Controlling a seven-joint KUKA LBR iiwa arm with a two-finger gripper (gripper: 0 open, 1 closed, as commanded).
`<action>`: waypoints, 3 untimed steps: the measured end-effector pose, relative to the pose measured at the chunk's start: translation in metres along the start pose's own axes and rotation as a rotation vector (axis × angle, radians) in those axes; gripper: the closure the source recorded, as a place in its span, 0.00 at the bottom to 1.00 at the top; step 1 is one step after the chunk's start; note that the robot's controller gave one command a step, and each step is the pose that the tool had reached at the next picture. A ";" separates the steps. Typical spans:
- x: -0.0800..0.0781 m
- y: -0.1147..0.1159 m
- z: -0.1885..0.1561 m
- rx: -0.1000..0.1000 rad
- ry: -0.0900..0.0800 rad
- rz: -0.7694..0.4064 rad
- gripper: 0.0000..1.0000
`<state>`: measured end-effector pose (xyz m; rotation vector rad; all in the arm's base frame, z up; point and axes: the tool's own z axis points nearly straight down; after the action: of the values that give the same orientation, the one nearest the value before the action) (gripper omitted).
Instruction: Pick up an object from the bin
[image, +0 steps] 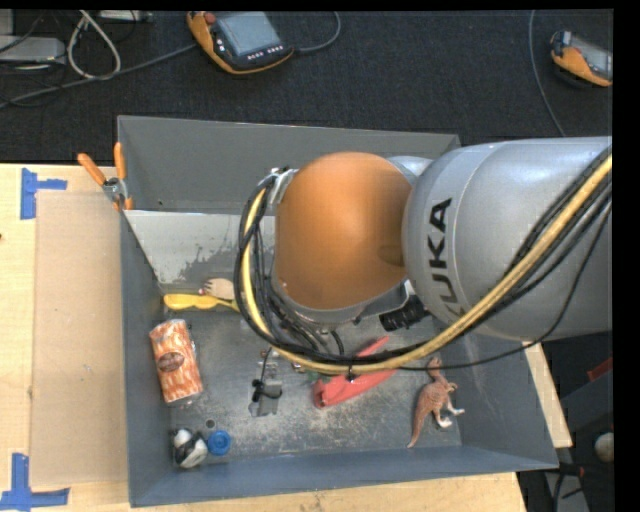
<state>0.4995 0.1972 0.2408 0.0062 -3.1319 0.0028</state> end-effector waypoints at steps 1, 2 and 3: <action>-0.002 -0.001 -0.004 -0.002 -0.008 0.005 0.00; -0.010 0.001 -0.056 -0.001 -0.005 -0.051 0.00; -0.020 -0.019 -0.041 -0.001 -0.004 -0.039 0.00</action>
Offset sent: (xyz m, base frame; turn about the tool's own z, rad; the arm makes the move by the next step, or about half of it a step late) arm 0.0110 0.0009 0.0581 -0.0521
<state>0.5196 0.1780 0.2819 0.0674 -3.1352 0.0014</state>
